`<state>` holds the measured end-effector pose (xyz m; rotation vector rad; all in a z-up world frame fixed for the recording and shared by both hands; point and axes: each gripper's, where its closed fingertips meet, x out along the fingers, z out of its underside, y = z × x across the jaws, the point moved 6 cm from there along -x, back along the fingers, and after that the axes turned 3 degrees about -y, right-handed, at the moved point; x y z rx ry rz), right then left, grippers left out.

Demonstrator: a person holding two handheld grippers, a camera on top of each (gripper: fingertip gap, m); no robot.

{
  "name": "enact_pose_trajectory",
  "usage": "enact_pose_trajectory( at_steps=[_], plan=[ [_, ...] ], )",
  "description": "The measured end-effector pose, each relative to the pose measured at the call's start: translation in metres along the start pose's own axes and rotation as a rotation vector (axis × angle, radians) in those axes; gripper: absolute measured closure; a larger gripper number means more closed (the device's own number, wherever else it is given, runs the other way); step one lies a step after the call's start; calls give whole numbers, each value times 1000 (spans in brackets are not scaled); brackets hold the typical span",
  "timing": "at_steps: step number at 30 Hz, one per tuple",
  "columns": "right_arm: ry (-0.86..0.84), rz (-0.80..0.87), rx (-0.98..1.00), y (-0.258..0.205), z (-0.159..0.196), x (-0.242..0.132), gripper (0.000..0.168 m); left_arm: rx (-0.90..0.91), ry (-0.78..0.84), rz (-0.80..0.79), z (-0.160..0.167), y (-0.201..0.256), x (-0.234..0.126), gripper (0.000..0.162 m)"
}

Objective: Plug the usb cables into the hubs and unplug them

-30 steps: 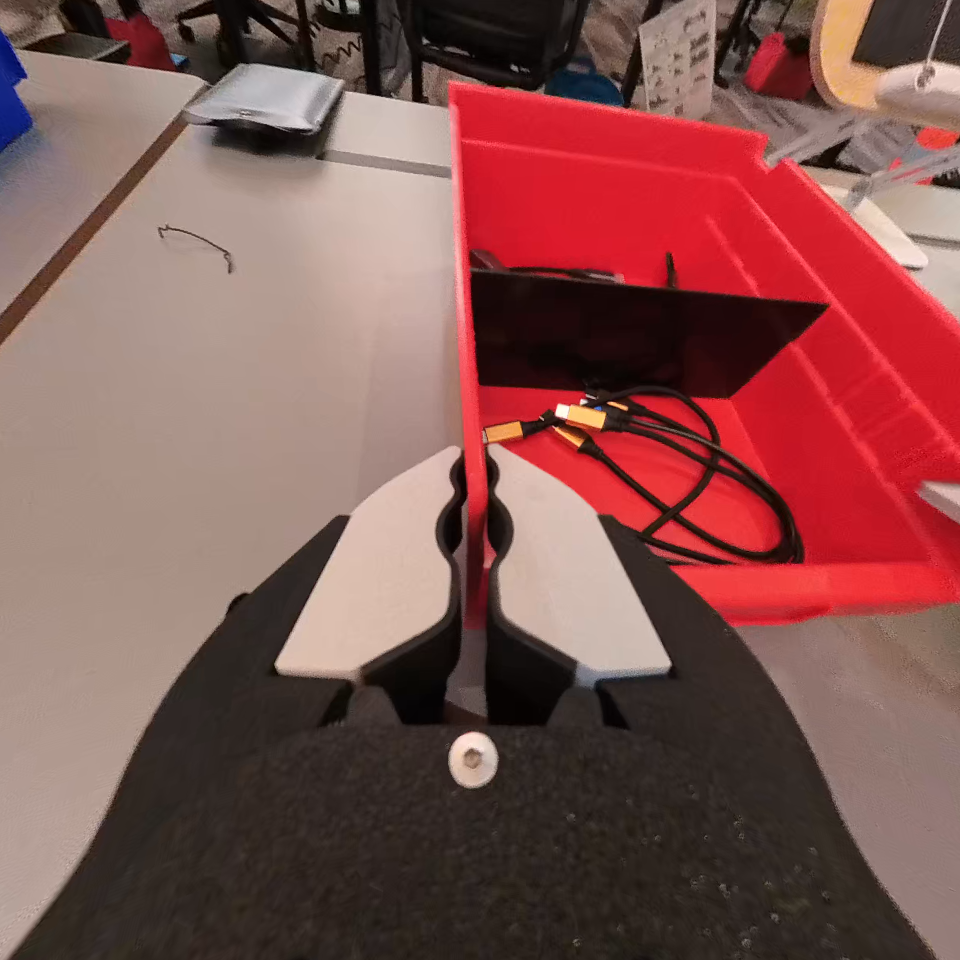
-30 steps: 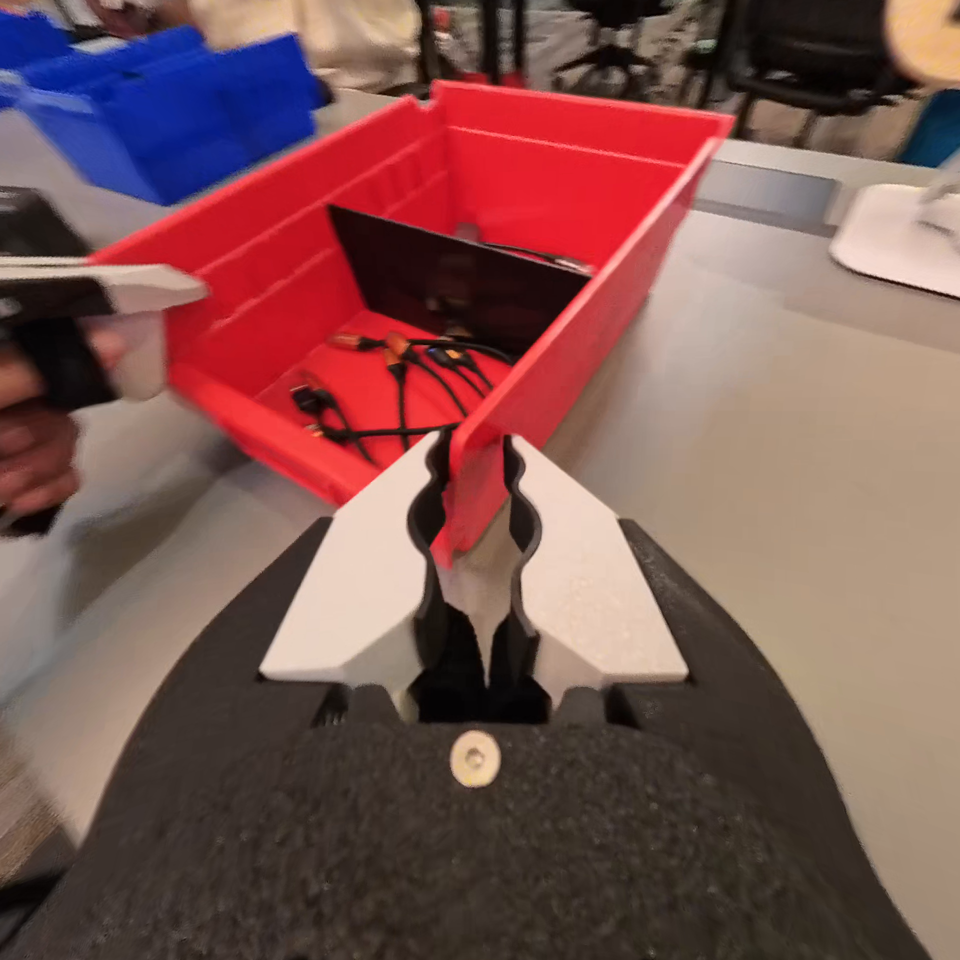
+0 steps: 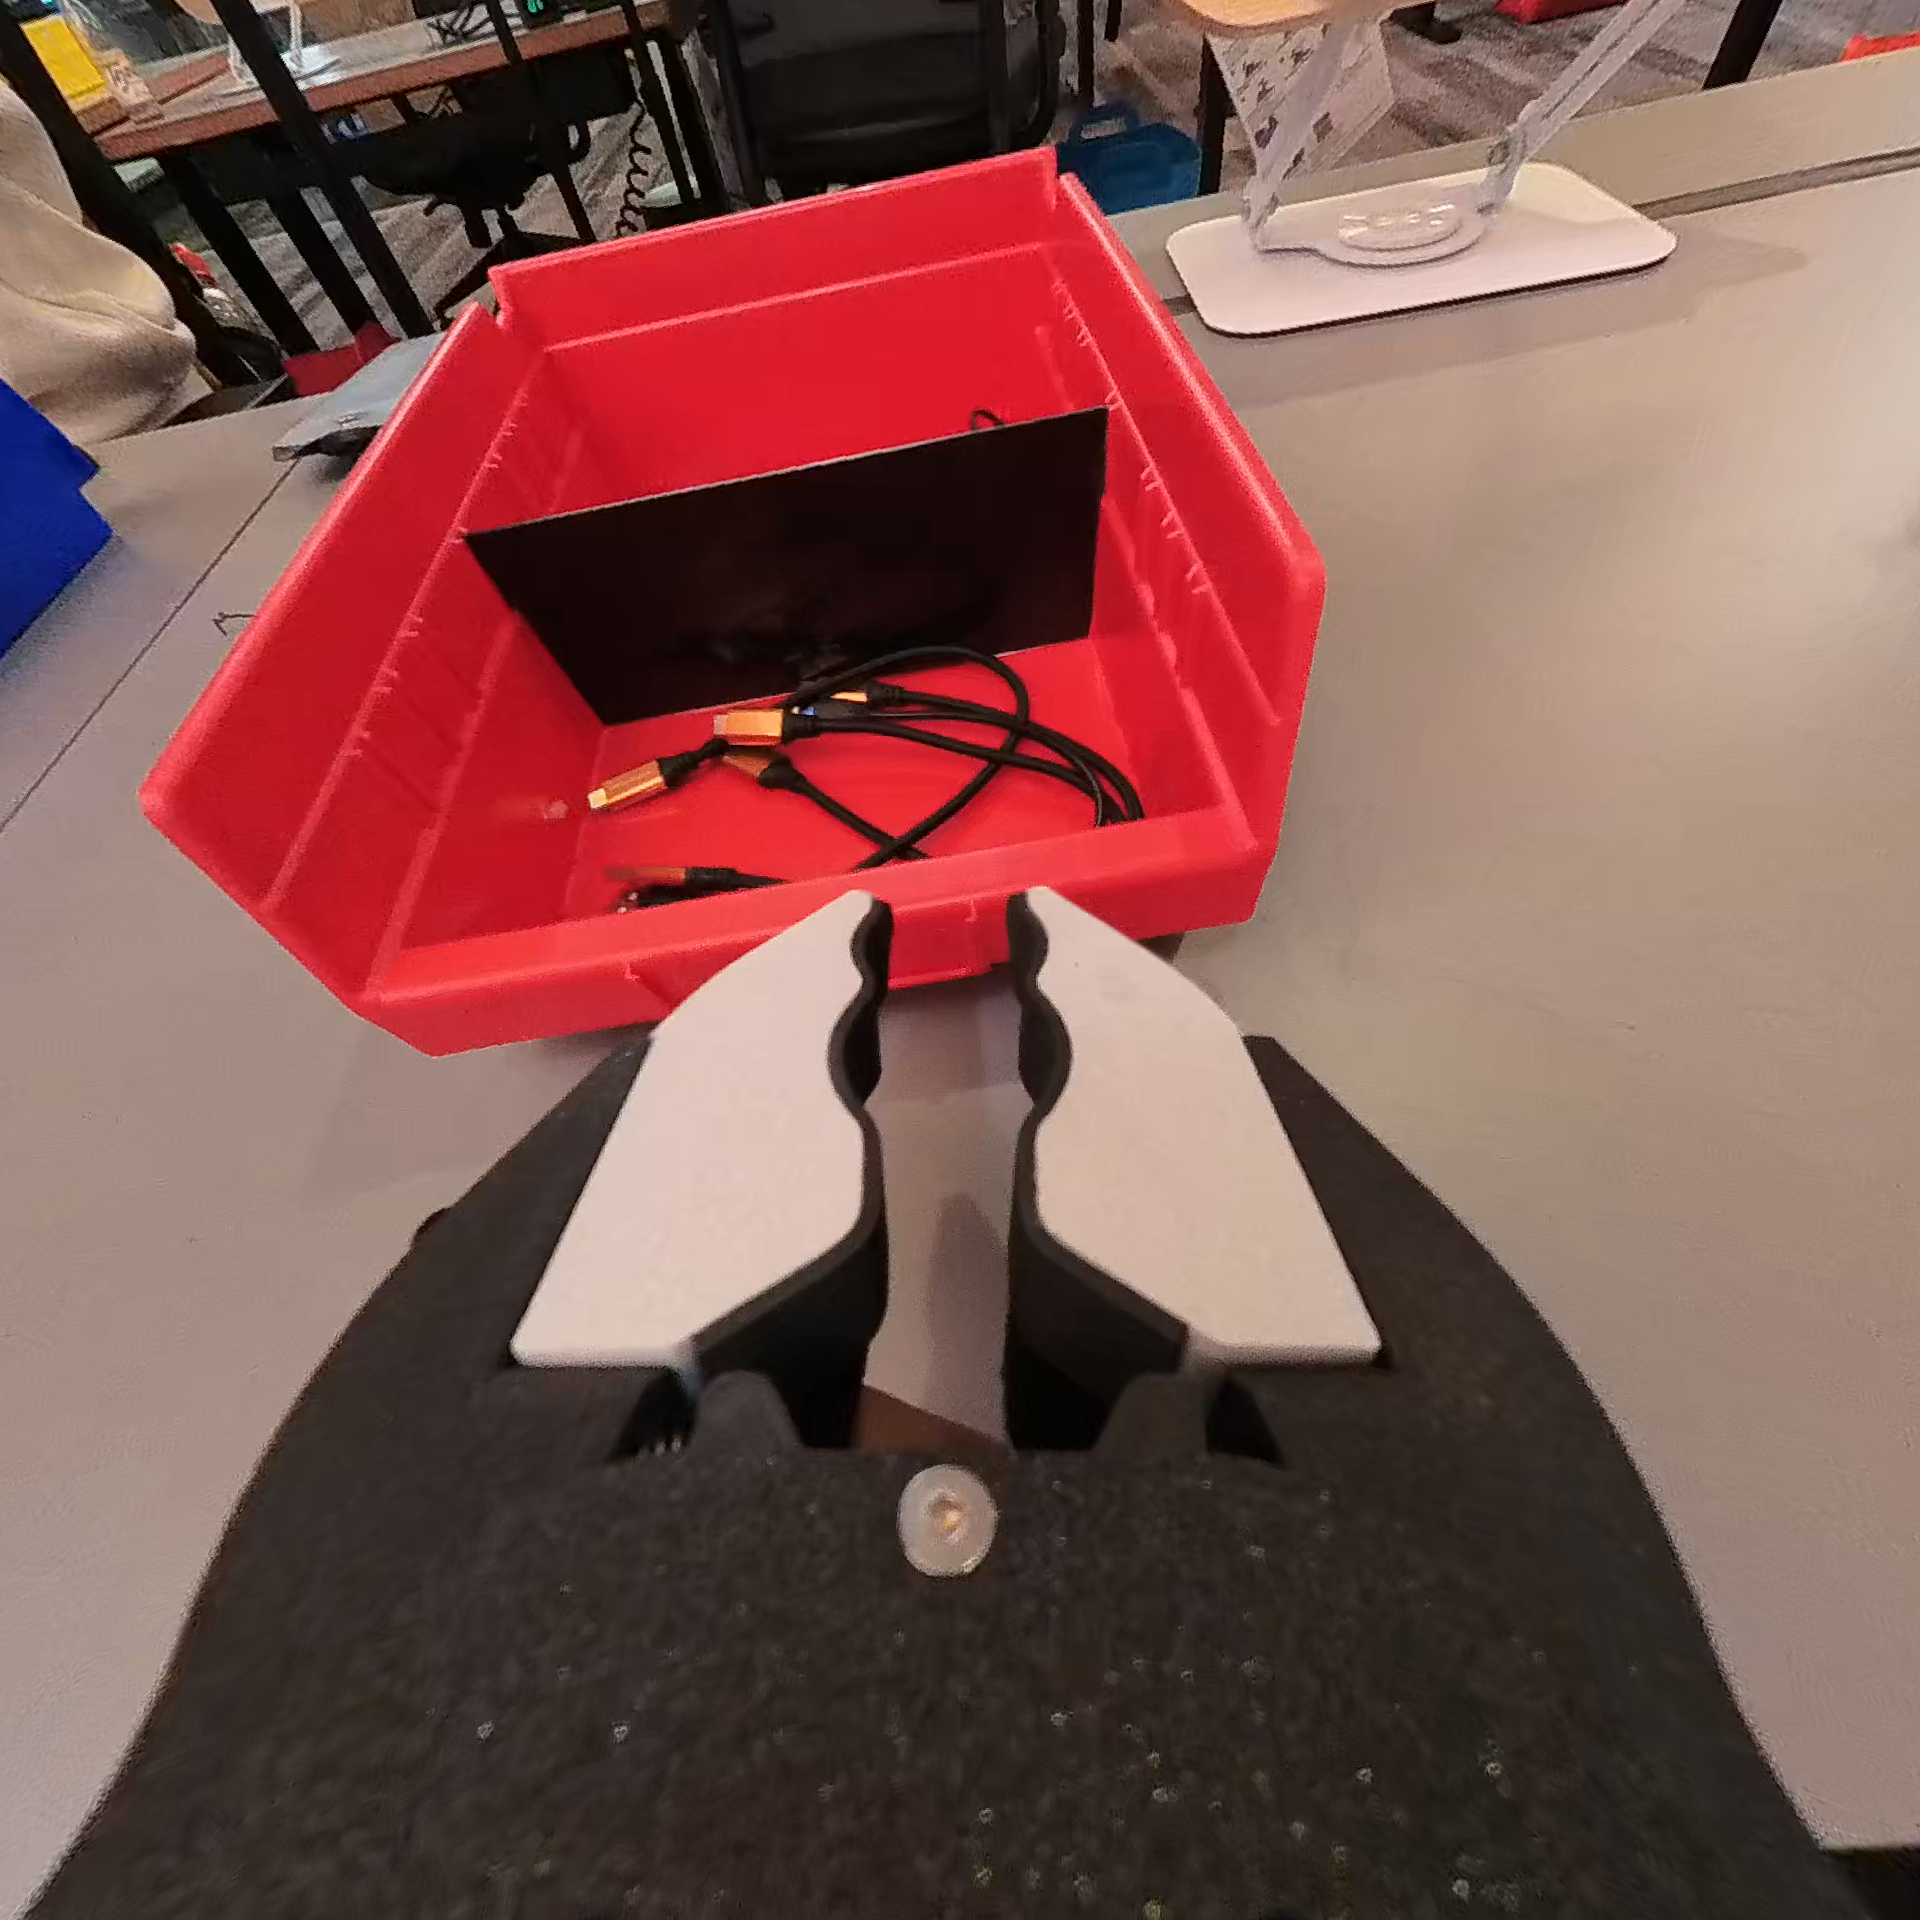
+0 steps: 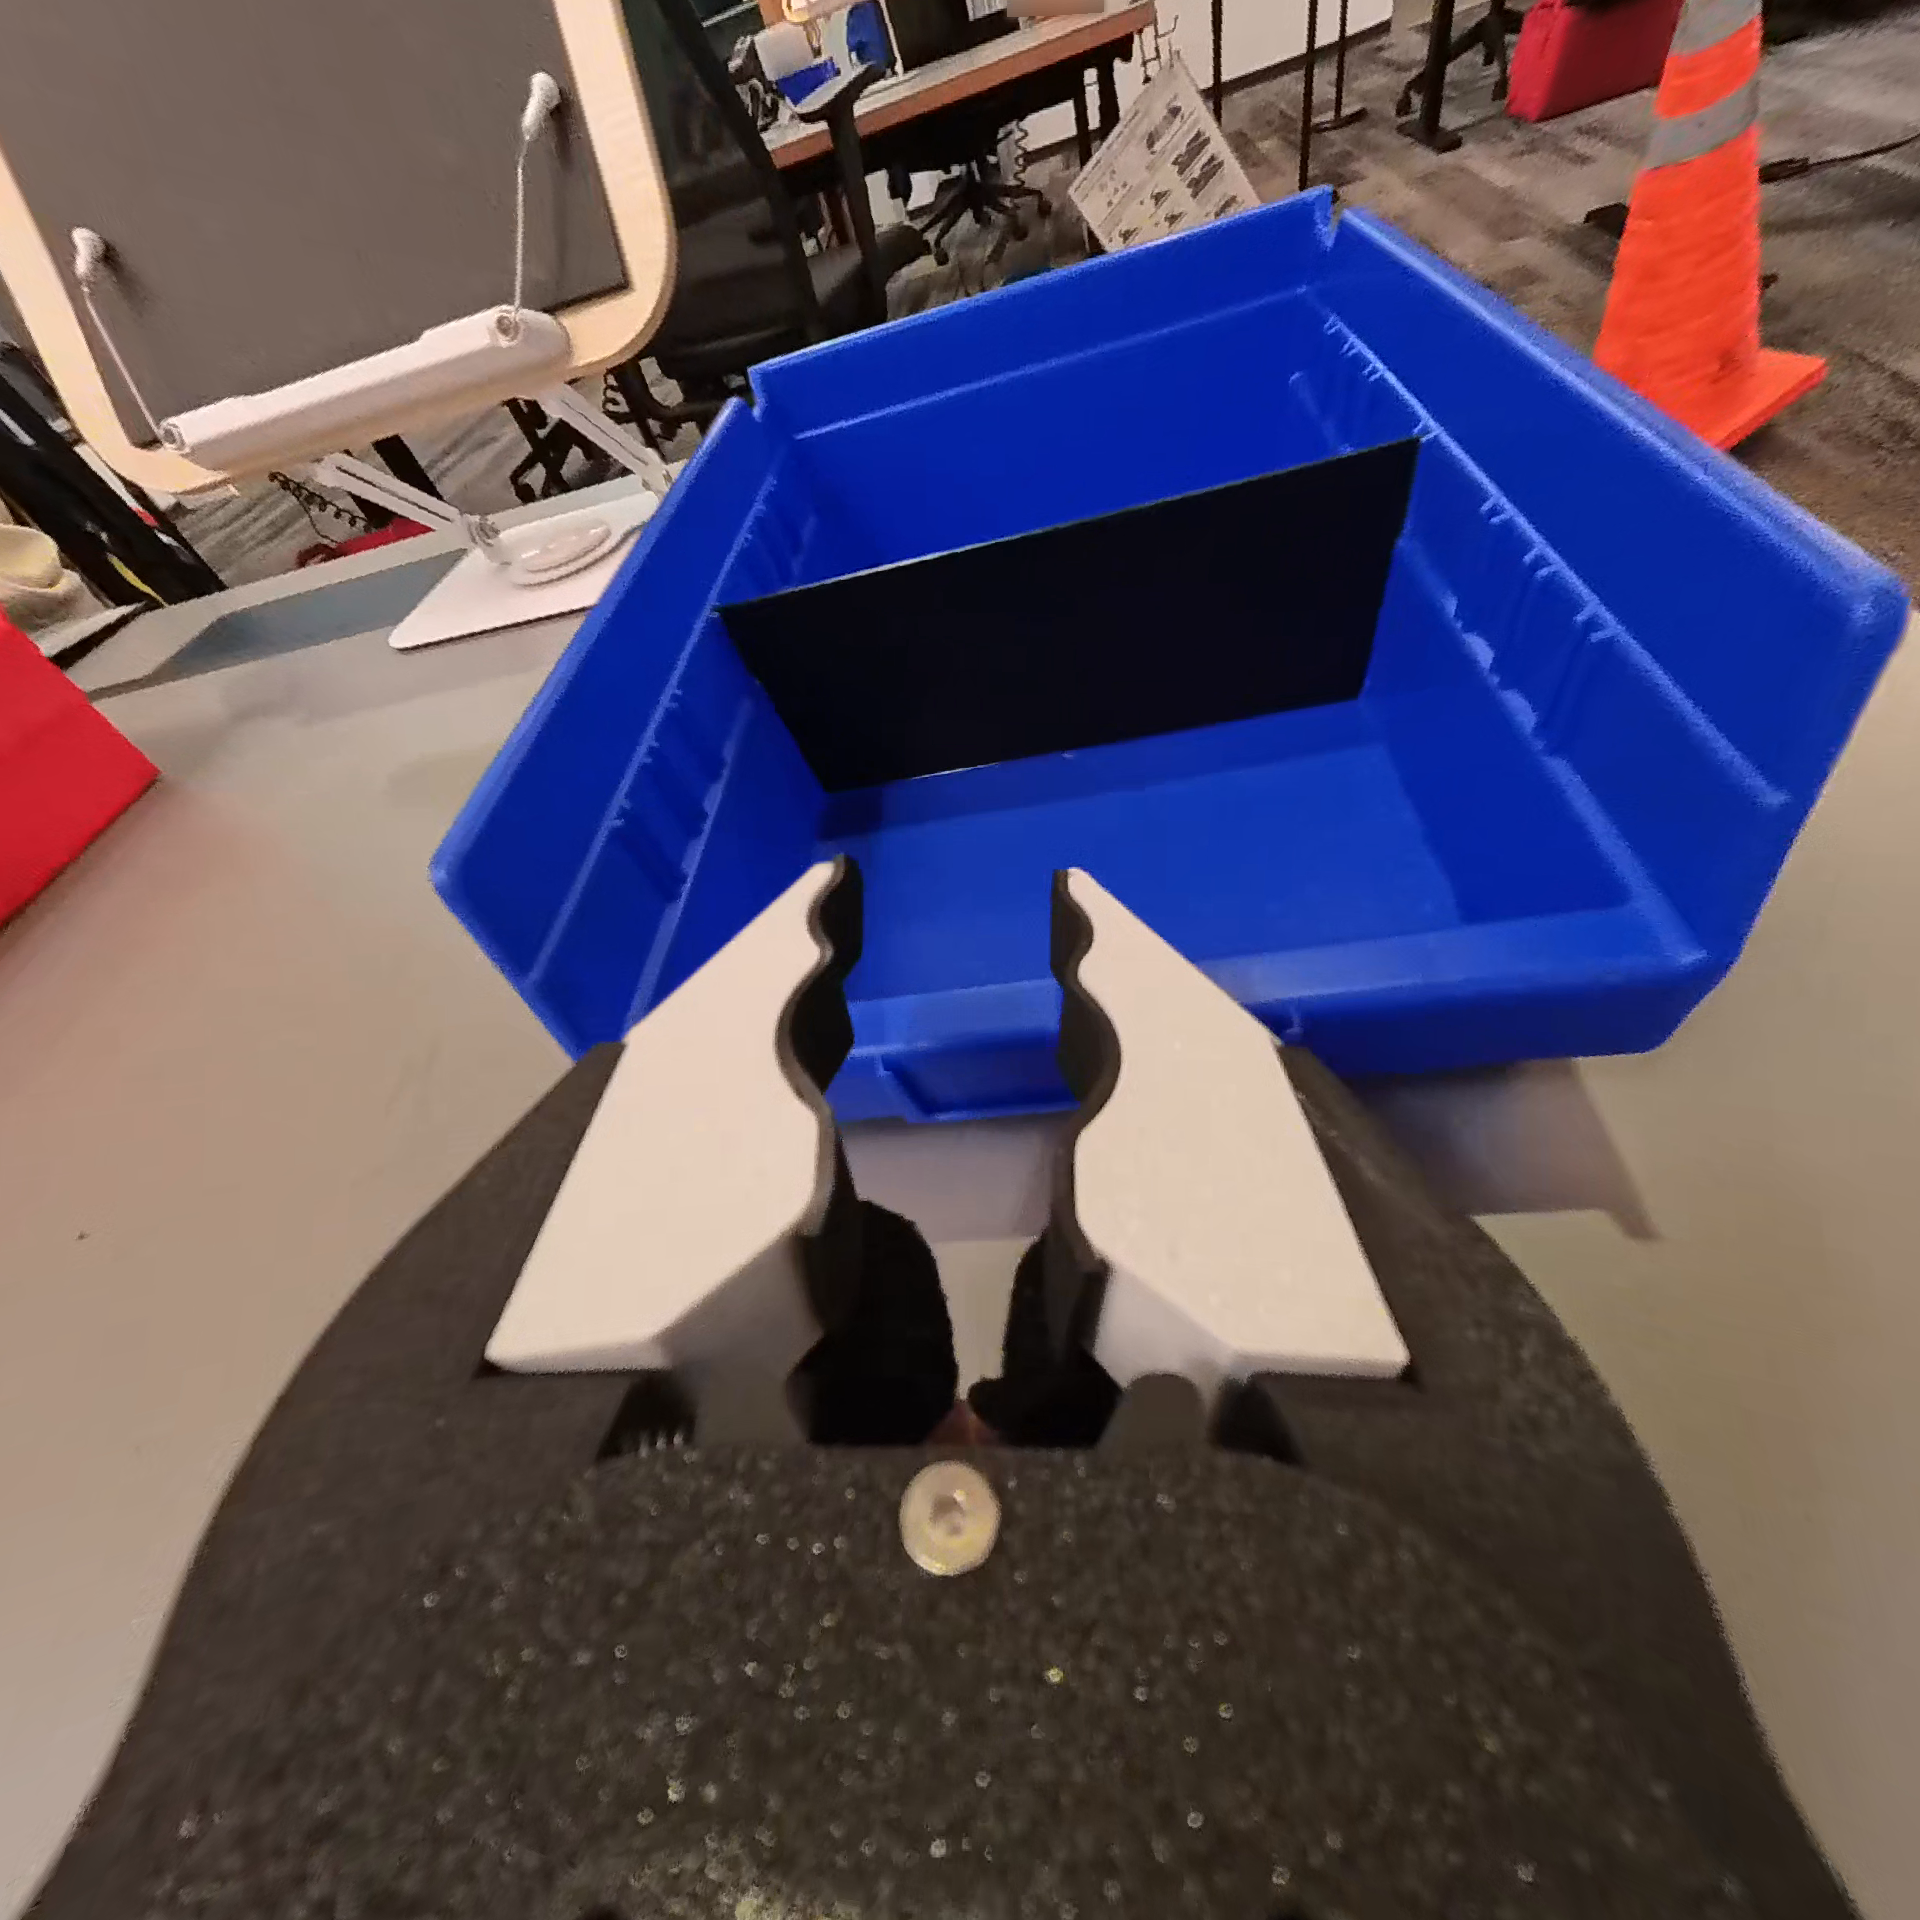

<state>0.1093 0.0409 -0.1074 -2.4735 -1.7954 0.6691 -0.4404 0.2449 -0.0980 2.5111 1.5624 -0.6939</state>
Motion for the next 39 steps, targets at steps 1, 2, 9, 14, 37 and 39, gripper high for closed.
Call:
enact_pose_trajectory(
  at_steps=[1,2,9,14,37,39],
  plan=[
    [3,-9,2,-1,0,0,134,2,4,-2,0,-1,0,141],
    [6,-17,6,-2,0,-1,134,1,7,-2,-1,-1,0,141],
    [-21,-34,-20,-11,5,-3,136,-11,0,19,0,1,0,141],
    [-33,-35,-41,-13,7,-1,137,-27,-8,39,2,2,2,141],
    [-104,-89,-58,-27,16,3,138,809,-605,490,-55,-30,133,127],
    [-98,-91,-55,-27,16,1,138,863,-679,517,-43,-24,142,127]
  ],
)
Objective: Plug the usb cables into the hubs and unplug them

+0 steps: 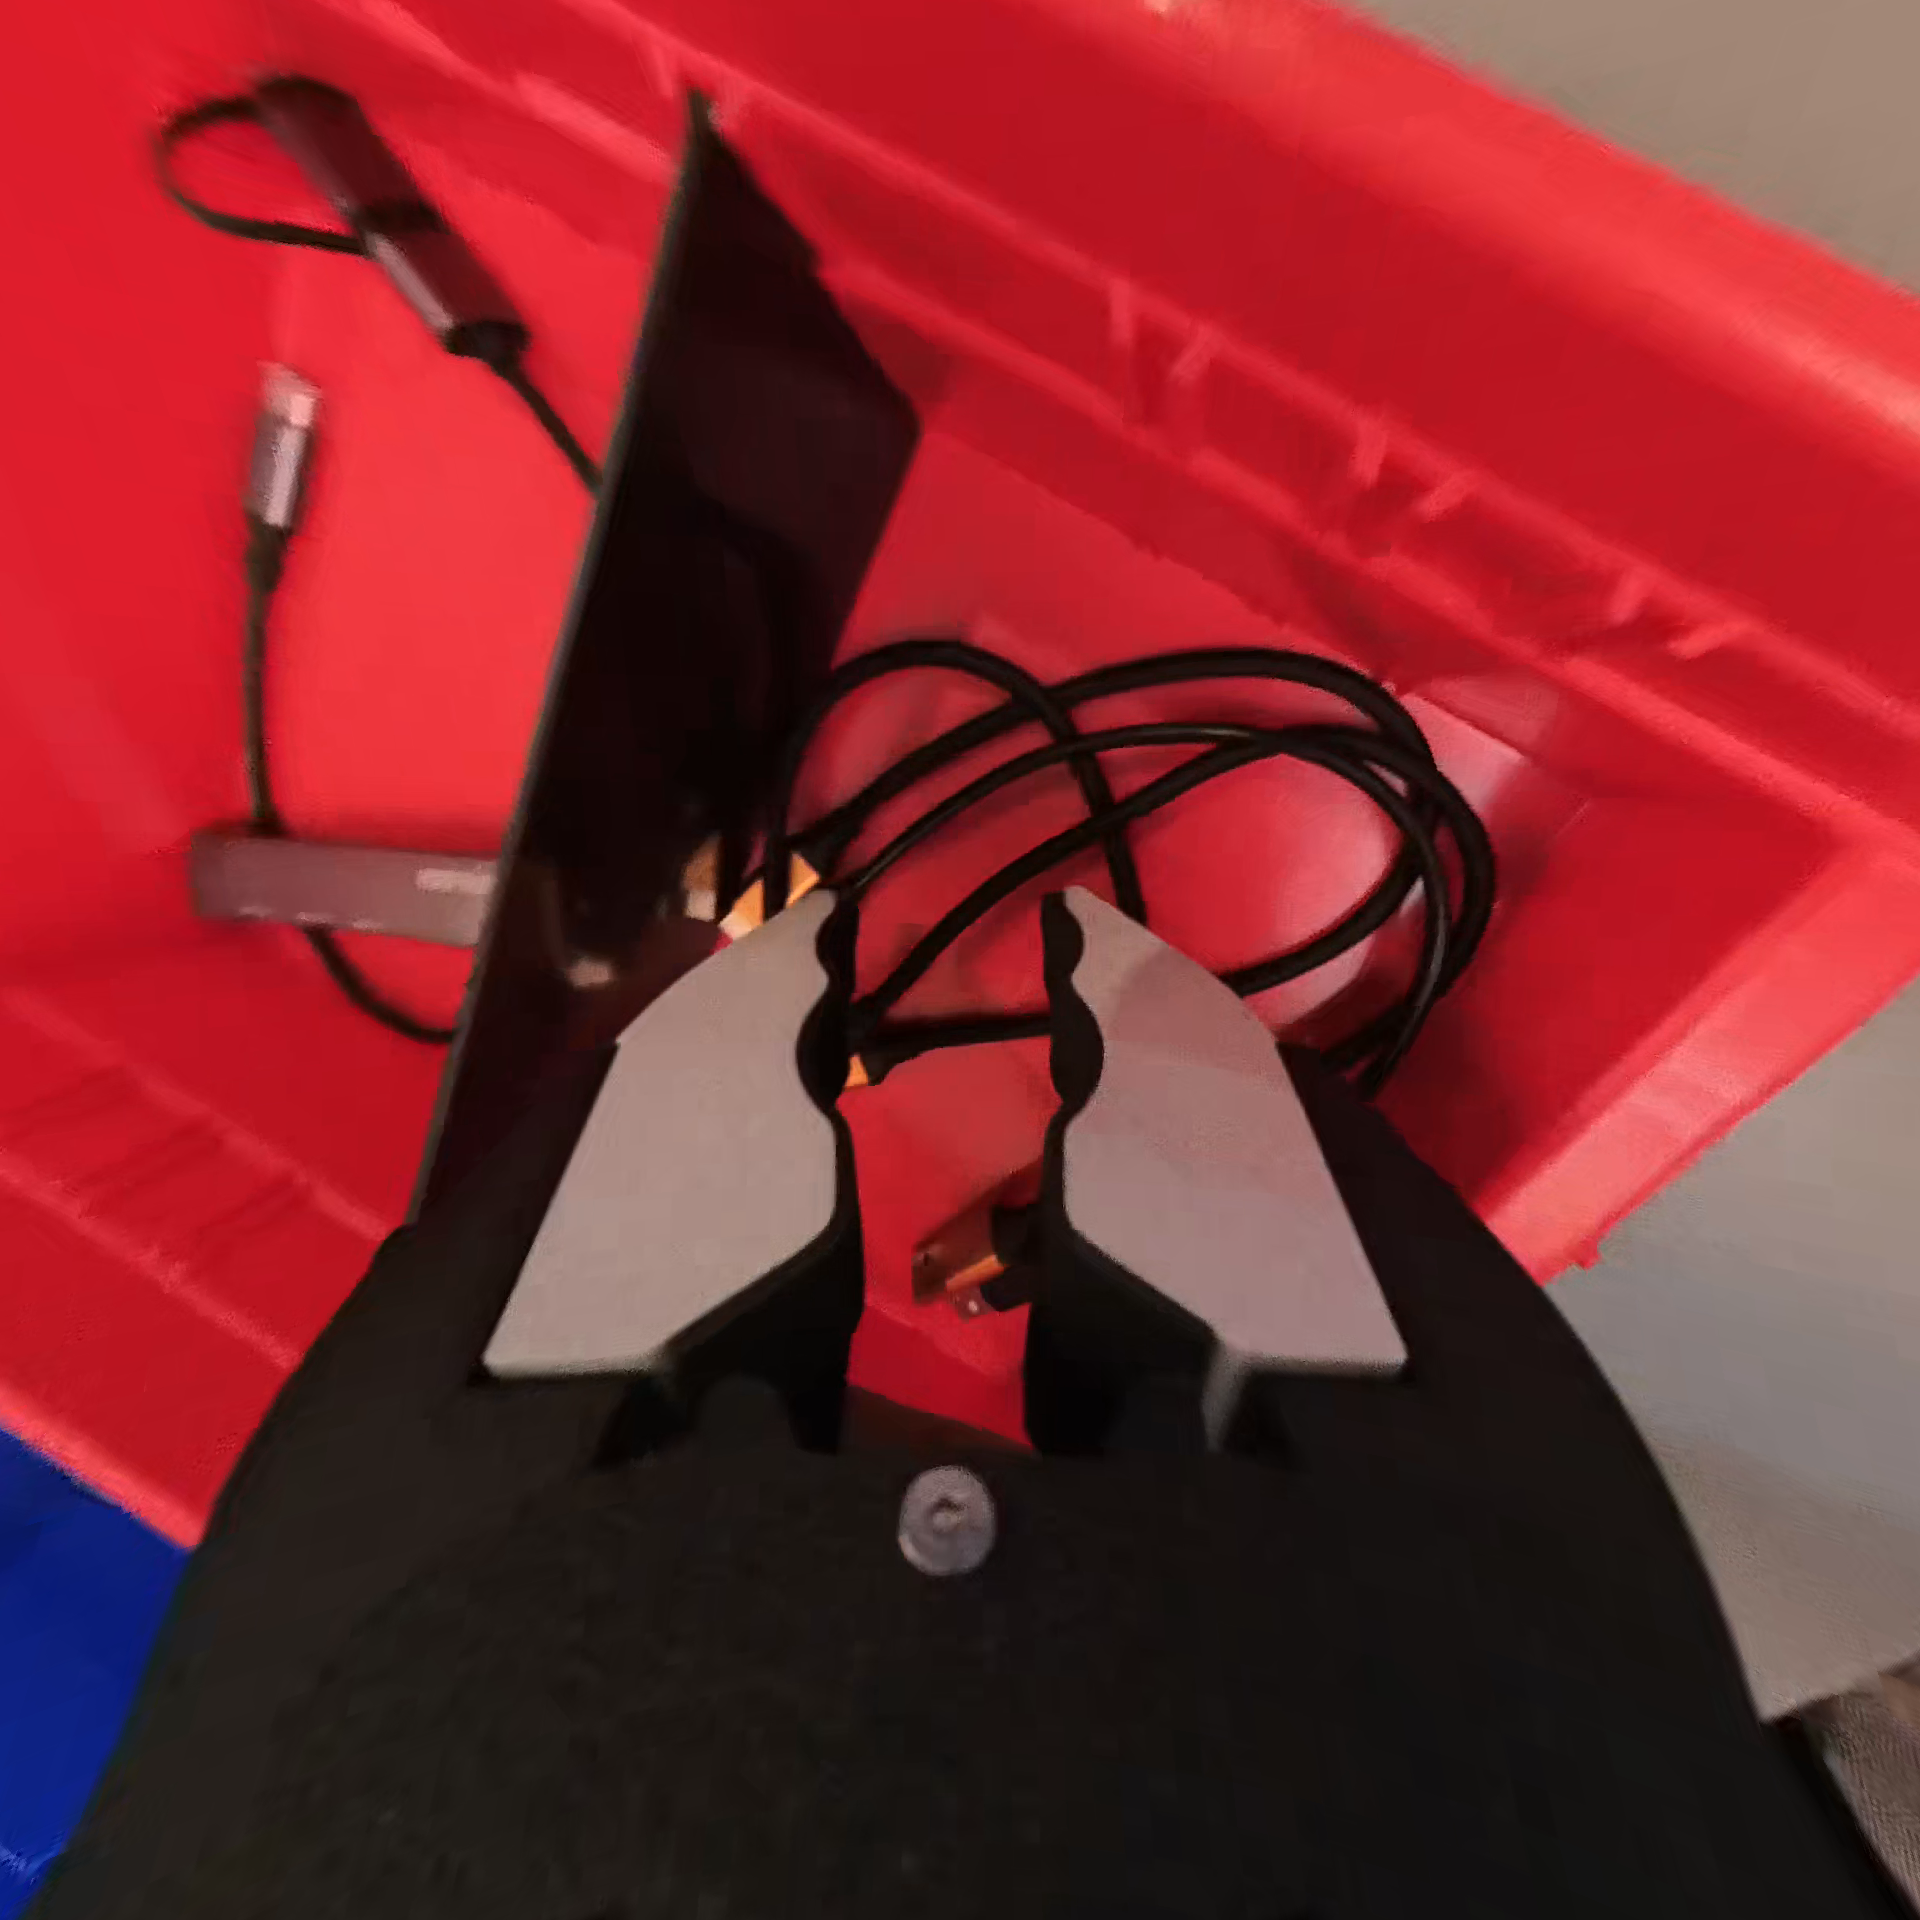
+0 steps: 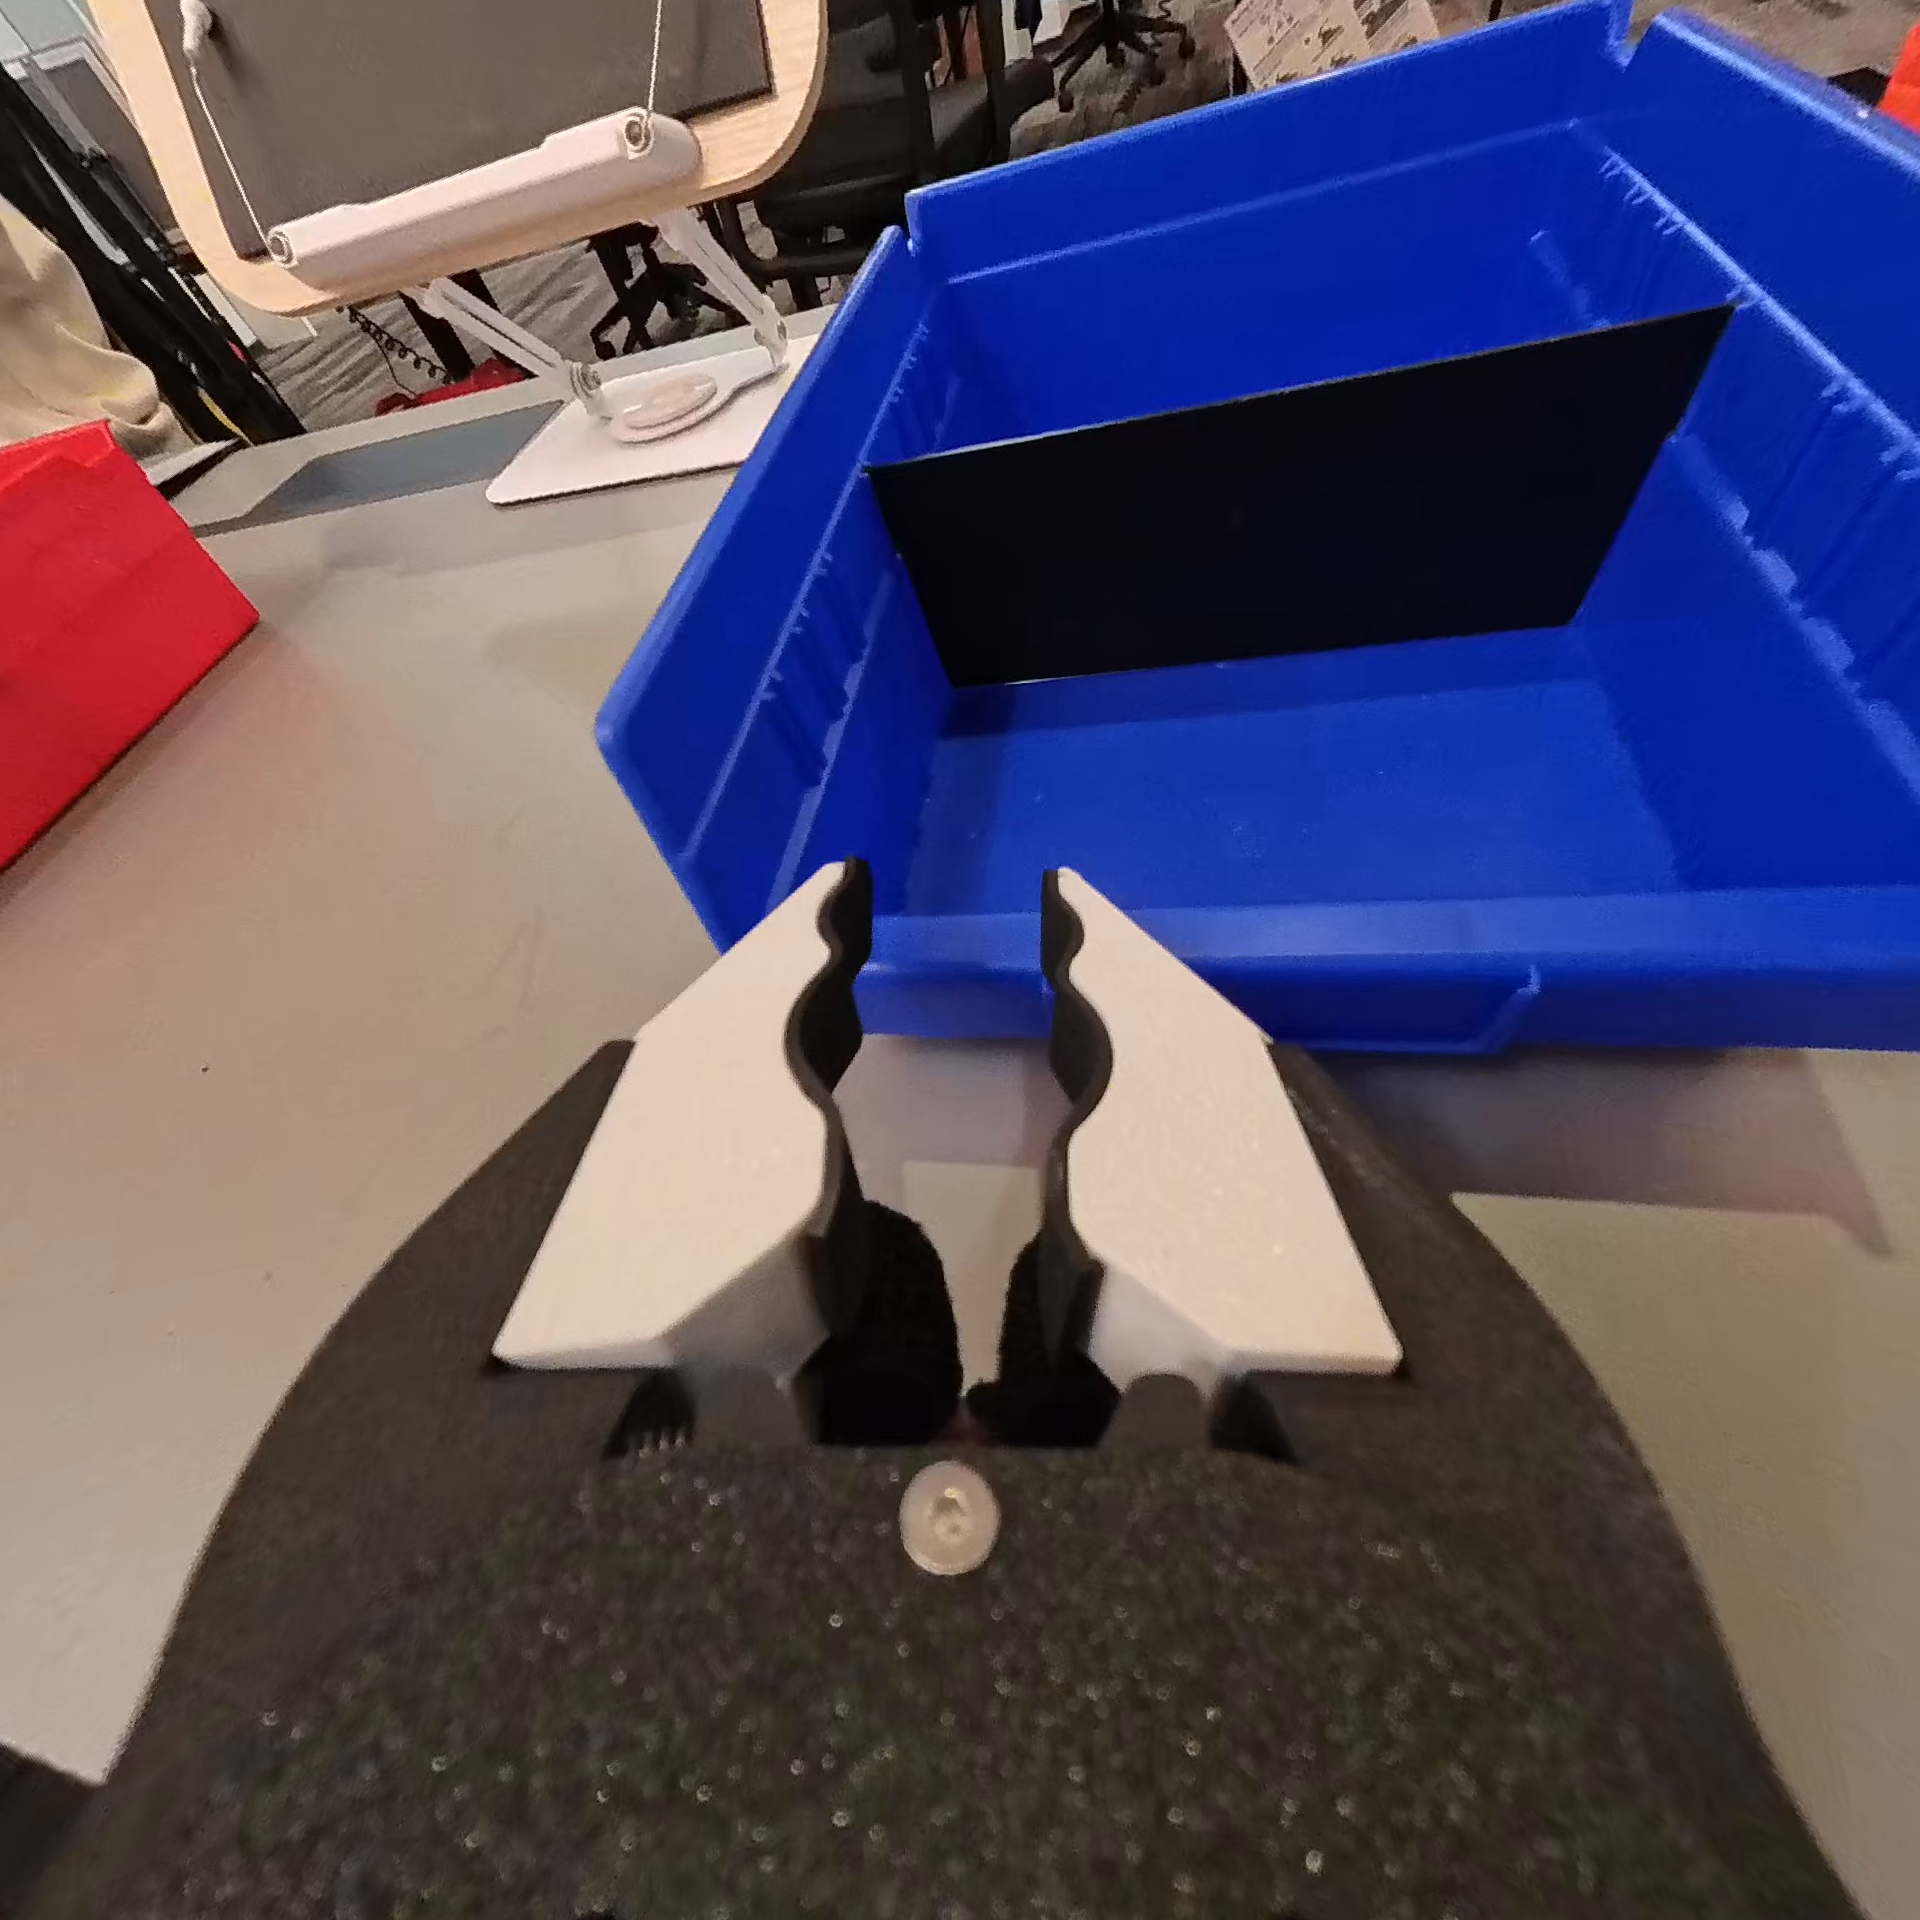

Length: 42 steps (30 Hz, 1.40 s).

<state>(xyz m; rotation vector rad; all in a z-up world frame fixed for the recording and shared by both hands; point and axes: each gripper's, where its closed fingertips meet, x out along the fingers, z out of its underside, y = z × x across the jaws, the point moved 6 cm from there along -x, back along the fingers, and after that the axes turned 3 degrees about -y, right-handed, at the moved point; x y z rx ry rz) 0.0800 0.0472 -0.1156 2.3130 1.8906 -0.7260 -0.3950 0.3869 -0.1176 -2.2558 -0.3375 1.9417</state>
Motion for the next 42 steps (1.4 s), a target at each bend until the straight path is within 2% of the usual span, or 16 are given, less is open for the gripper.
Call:
enact_pose_trajectory(
  at_steps=[2,3,4,7,12,16,22,26,30,35,39,42],
  plan=[
    [-1,-4,11,1,1,-2,138,47,-62,-12,2,1,13,133],
    [1,-5,17,2,1,-3,138,76,-76,-30,3,0,15,150],
    [5,-4,23,3,1,-5,138,98,-86,-35,3,1,14,155],
    [11,-1,39,5,2,-8,138,161,-109,-96,6,1,-3,158],
    [11,2,46,6,2,-8,138,213,-58,-213,14,-9,-64,159],
    [6,-1,36,1,3,-8,138,223,72,-325,7,-18,-131,159],
    [6,-2,31,0,4,-8,139,287,239,-458,-28,-8,-211,159],
    [10,-9,55,3,3,-9,139,357,337,-437,-66,16,-232,159],
    [12,-12,66,5,2,-8,140,471,335,-353,-109,52,-215,159],
    [9,-15,58,3,3,-9,140,596,226,-223,-151,94,-143,159],
    [10,-20,63,3,3,-9,140,647,221,-98,-178,128,-88,159],
    [11,-25,68,4,2,-8,140,680,235,-54,-200,152,-62,159]
  ],
)
